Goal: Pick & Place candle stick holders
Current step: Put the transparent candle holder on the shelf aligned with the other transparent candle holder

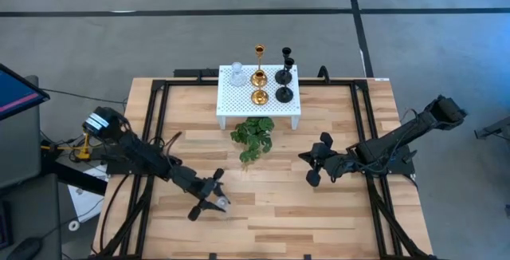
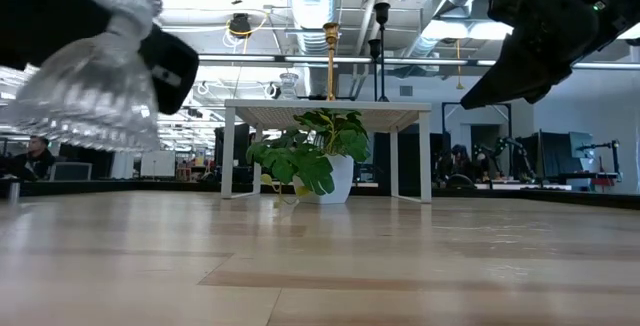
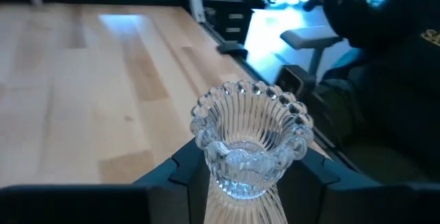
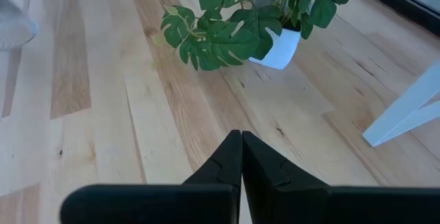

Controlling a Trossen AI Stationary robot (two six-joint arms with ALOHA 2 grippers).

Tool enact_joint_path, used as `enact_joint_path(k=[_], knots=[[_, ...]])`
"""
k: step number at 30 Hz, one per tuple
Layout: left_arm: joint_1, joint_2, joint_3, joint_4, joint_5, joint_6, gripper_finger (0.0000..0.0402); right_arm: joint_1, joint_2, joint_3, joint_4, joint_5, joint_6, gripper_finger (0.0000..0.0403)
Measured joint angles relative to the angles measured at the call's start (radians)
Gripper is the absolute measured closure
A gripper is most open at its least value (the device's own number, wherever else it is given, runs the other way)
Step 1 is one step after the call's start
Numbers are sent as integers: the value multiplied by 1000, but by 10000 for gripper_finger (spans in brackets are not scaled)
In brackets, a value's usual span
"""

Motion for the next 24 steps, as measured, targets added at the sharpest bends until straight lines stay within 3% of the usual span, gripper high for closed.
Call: enact_joint_path(k=[11, 19, 24], knots=[[121, -224, 0, -166, -24, 8, 270, 0, 0, 0, -15, 0, 0, 403], [215, -314, 3, -174, -64, 17, 272, 0, 0, 0, -16, 0, 0, 403], [268, -334, 80, -283, -68, 81, 272, 0, 0, 0, -31, 0, 0, 403]])
